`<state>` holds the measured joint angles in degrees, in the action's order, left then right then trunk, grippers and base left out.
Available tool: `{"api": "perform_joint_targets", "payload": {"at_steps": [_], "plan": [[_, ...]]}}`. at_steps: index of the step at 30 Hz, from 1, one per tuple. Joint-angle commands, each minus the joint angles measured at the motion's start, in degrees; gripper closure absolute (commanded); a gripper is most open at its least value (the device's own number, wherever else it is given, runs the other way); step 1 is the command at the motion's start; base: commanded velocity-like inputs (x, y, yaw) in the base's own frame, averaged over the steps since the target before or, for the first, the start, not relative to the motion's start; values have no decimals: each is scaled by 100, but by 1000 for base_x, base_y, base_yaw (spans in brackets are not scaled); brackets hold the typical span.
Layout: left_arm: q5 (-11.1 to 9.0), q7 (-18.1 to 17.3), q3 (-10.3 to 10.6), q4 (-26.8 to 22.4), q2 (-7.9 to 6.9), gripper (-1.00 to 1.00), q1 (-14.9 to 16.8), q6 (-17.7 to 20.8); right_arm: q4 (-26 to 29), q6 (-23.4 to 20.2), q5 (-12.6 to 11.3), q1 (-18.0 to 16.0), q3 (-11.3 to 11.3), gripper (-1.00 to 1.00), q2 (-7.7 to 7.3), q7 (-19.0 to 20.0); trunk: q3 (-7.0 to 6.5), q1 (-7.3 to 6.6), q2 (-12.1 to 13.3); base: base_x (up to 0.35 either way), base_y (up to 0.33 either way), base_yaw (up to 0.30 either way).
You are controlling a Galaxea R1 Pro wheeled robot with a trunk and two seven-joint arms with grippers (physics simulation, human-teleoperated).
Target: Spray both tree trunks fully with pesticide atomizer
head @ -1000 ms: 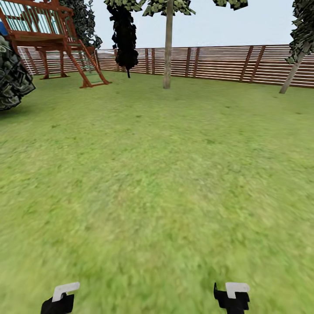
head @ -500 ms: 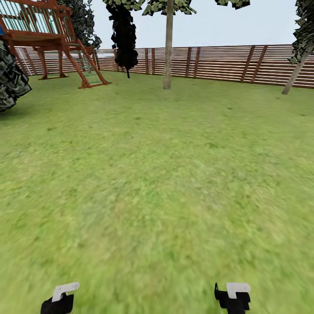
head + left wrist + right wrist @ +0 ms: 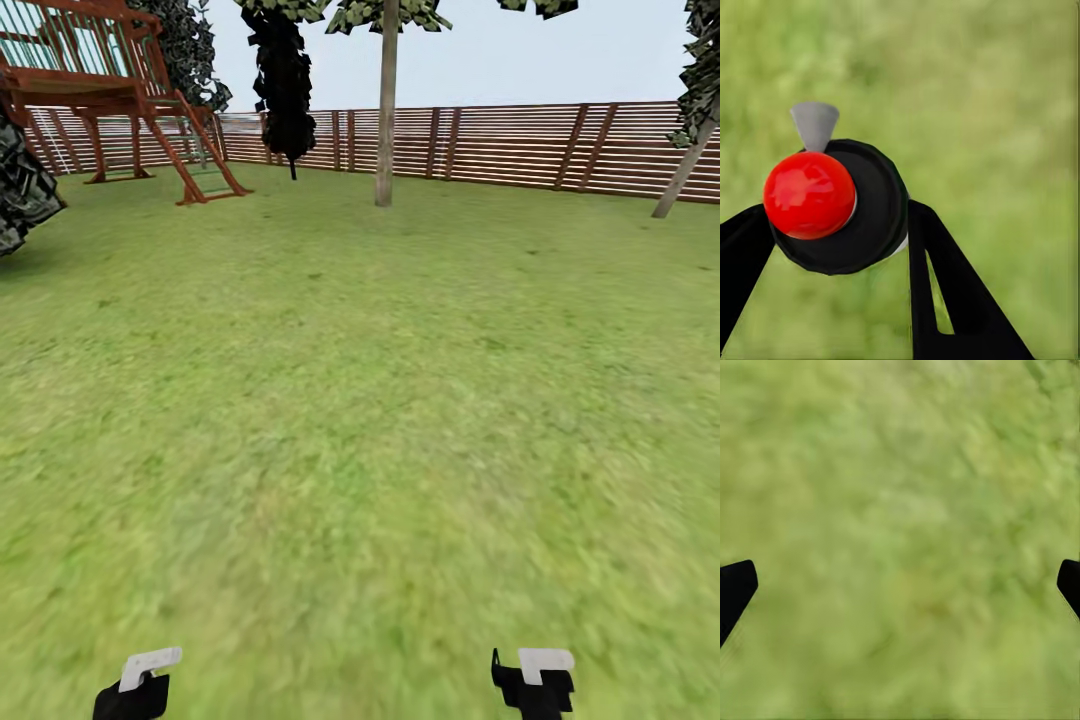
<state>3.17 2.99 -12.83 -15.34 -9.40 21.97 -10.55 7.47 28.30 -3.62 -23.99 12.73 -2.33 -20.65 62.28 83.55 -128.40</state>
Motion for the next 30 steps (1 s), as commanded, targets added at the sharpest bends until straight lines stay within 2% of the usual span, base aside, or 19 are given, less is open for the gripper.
{"api": "perform_joint_targets", "payload": {"at_steps": [1, 25, 30], "plan": [[3, 0, 0, 2, 0, 100, 0, 0, 0, 0, 1, 0, -3, -100, -2, 0, 0, 0, 0, 339, 0, 0], [1, 0, 0, -4, -6, 100, 0, 0, 9, 0, -6, 0, 1, -100, 13, 7, 0, 0, 0, 339, 0, 0], [3, 0, 0, -4, -8, 100, 0, 0, 9, 0, -7, 0, 1, -100, 13, 9, 0, 0, 0, 339, 0, -162]]}}
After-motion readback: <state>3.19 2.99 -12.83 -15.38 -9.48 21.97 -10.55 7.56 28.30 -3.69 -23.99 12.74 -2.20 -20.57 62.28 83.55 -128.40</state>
